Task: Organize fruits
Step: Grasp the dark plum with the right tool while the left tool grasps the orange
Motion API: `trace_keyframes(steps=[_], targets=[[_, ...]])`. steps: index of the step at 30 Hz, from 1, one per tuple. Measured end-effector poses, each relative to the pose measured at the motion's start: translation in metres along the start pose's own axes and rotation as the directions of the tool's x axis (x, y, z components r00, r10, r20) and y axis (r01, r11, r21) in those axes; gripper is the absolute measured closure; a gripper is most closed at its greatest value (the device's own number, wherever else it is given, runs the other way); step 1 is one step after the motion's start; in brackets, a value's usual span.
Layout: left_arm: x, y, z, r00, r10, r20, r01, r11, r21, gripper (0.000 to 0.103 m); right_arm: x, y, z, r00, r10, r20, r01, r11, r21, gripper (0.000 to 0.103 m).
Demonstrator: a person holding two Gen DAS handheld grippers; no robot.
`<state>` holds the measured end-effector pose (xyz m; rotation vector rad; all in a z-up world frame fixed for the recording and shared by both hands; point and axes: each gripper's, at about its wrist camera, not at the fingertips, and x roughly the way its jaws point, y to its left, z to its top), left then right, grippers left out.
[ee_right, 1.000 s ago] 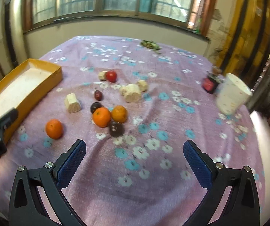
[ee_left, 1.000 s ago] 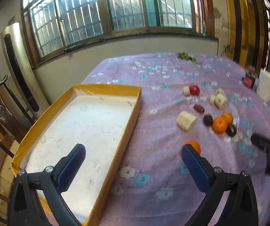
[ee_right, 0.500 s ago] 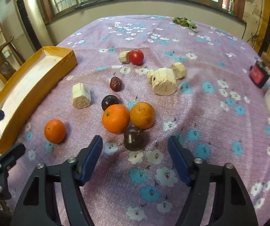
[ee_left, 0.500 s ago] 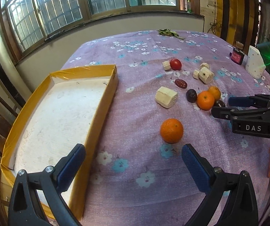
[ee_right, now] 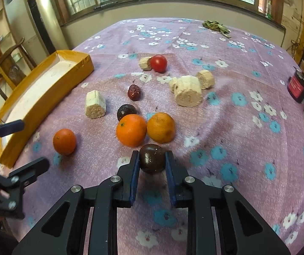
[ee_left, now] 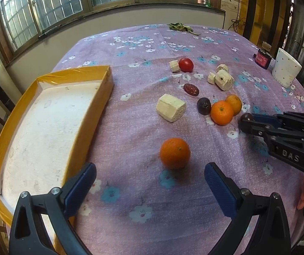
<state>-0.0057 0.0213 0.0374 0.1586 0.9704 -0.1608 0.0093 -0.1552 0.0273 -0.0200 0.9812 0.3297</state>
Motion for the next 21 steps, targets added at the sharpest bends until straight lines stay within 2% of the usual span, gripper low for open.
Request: trace_keyframes(steps=[2,4,6,7,8,9,15,21], targets=[[0.006,-0.003,0.005,1.0,-0.023,-0.008,0.023,1.0,0.001,0.0,-0.005,-0.003,-0.003,1.0,0.004,0.004,-0.004,1.0,0.009,0.08],[0.015,-0.006,0.009,0.998,-0.046,-0.031,0.045,0.999,-0.004,0.005,-0.009,-0.005,-0.007,1.0,0.002,0.007,-0.002,1.0,0.011,0.08],[0.024,-0.009,0.011,0.995,-0.078,-0.06,0.077,0.997,-0.013,0.031,-0.012,-0.007,-0.01,1.0,0.011,0.009,-0.011,1.0,0.02,0.08],[0.029,-0.009,0.012,0.992,-0.094,-0.08,0.093,0.995,-0.02,0.038,-0.013,-0.009,-0.011,1.0,0.015,0.011,-0.016,1.0,0.026,0.08],[0.033,-0.009,0.011,0.988,-0.119,-0.098,0.117,0.993,-0.033,0.057,-0.015,-0.01,-0.012,1.0,0.018,0.013,-0.019,0.999,0.029,0.08],[0.034,-0.008,0.01,0.988,-0.123,-0.09,0.119,0.992,-0.046,0.064,-0.016,-0.01,-0.013,1.0,0.02,0.015,-0.02,0.999,0.03,0.08],[0.022,-0.001,0.004,0.98,-0.181,-0.08,0.172,0.979,-0.106,0.066,-0.02,-0.005,-0.013,0.999,0.035,0.028,-0.035,0.999,0.01,0.08],[-0.002,0.0,-0.006,0.977,-0.207,-0.058,0.201,0.975,-0.092,0.066,-0.026,0.011,-0.013,0.998,0.037,0.043,-0.037,0.999,-0.008,0.08]])
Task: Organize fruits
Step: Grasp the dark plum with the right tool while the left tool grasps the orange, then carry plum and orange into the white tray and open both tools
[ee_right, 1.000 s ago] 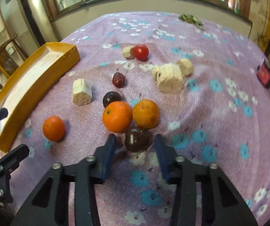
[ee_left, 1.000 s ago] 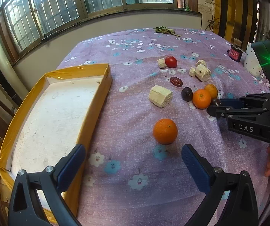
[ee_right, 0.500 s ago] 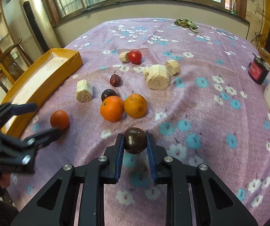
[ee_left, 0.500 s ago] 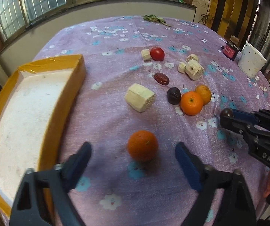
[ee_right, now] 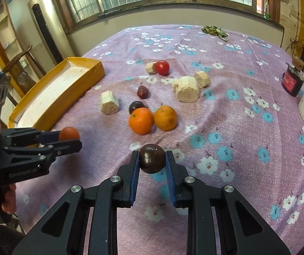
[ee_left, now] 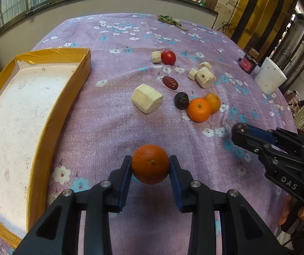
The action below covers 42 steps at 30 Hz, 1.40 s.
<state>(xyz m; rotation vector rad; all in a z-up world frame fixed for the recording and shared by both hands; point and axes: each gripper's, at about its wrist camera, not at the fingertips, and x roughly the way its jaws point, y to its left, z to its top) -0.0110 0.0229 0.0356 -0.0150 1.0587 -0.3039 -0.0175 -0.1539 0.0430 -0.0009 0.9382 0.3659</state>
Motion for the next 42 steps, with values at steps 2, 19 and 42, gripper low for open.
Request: trace_keyframes(steps=[2,19,42], targets=[[-0.009,0.001,-0.002,1.0,-0.022,0.014,0.022,1.0,0.003,0.066,-0.004,0.007,-0.001,1.0,-0.012,0.008,0.012,1.0,-0.011,0.08],[-0.07,0.084,-0.01,0.992,-0.024,0.121,0.034,0.996,-0.081,0.066,0.017,0.11,0.035,0.998,0.064,-0.003,-0.064,0.993,-0.1,0.08],[-0.066,0.229,-0.042,0.975,0.216,0.054,-0.2,0.957,-0.208,0.066,0.114,0.264,0.061,0.971,0.18,-0.158,-0.216,0.943,-0.253,0.08]])
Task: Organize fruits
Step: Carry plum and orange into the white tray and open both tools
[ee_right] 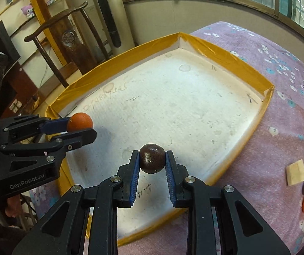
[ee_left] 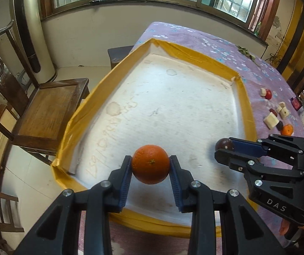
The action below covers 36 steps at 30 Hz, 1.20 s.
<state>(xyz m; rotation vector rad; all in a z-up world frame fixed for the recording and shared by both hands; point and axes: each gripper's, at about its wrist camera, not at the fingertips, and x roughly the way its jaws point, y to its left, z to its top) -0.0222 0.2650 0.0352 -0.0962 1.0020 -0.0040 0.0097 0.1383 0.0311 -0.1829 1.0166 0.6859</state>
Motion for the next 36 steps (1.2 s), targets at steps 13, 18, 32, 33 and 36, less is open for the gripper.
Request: trace_keyframes(steps=[13,18,32,33,36], targets=[[0.007,0.002,-0.007,0.997,0.083,-0.001,-0.083,0.994,0.071,0.065,0.009,0.007,-0.001,0.999,-0.041,-0.027,0.04,0.999,-0.035,0.073],[0.0,0.002,-0.009,0.994,0.105,0.017,-0.106,0.993,0.057,0.057,-0.003,0.007,-0.007,0.999,-0.041,-0.009,0.041,0.998,-0.046,0.071],[-0.02,-0.032,-0.003,0.99,0.121,0.071,-0.121,0.993,0.003,0.036,-0.075,-0.027,-0.043,0.989,-0.092,0.114,0.089,0.996,0.025,0.048],[-0.021,-0.04,-0.002,0.99,0.114,0.08,-0.115,0.993,0.011,0.033,-0.079,-0.032,-0.047,0.988,-0.103,0.118,0.099,0.994,0.035,0.047],[-0.024,-0.065,0.001,0.992,0.087,0.093,-0.091,0.995,0.038,0.024,-0.092,-0.047,-0.06,0.983,-0.14,0.119,0.133,0.989,0.064,0.041]])
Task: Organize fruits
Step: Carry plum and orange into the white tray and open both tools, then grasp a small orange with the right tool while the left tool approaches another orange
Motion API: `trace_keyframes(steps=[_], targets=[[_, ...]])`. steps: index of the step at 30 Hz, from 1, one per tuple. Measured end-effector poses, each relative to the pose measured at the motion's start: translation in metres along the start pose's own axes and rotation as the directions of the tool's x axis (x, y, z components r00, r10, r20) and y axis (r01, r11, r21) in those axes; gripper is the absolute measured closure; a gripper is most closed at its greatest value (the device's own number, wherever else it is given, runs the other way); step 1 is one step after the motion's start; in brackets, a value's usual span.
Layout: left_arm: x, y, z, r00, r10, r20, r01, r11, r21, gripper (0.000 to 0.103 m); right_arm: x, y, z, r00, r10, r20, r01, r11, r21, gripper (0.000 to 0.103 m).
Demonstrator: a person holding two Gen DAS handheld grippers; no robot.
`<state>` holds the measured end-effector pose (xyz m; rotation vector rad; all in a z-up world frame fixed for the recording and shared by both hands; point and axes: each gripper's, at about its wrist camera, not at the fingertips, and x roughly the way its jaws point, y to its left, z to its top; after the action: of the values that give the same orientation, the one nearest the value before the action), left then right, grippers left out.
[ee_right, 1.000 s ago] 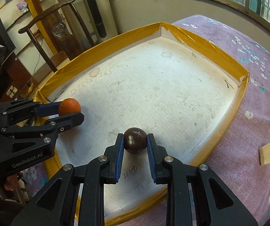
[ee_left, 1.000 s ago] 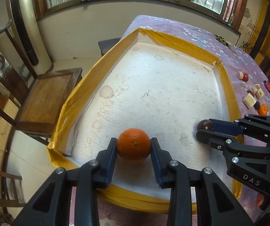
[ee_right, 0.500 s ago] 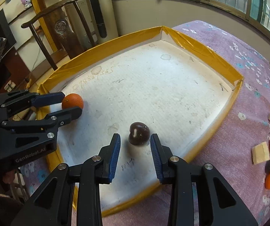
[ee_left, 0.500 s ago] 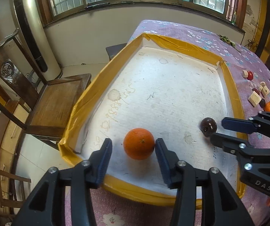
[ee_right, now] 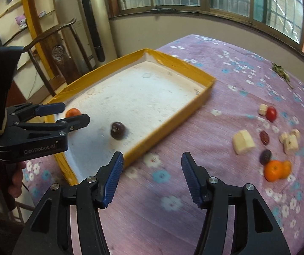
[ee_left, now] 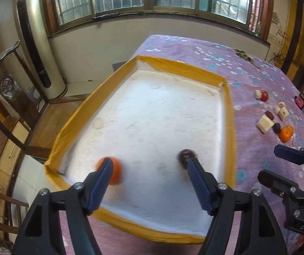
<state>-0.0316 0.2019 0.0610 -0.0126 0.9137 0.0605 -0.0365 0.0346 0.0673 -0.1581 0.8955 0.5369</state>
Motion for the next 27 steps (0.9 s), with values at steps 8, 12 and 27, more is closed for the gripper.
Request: trace_keyframes(steps=[8,12,27], targets=[[-0.003,-0.072,0.005,0.996,-0.088,-0.003,0.088,0.994,0.072,0.012,-0.035,-0.061,-0.032,0.996,-0.089,0.025,0.086,0.99,0.111,0.028],[0.001,-0.106,0.003,0.994,-0.107,-0.016,0.108,0.987,0.119,0.011,-0.045,-0.097,-0.047,0.992,-0.128,0.016,0.123,0.976,0.181,0.027],[0.009,-0.149,-0.001,0.996,-0.058,-0.064,0.068,0.985,0.159,0.011,-0.009,-0.19,-0.041,0.996,-0.093,-0.013,0.093,0.963,0.254,0.028]])
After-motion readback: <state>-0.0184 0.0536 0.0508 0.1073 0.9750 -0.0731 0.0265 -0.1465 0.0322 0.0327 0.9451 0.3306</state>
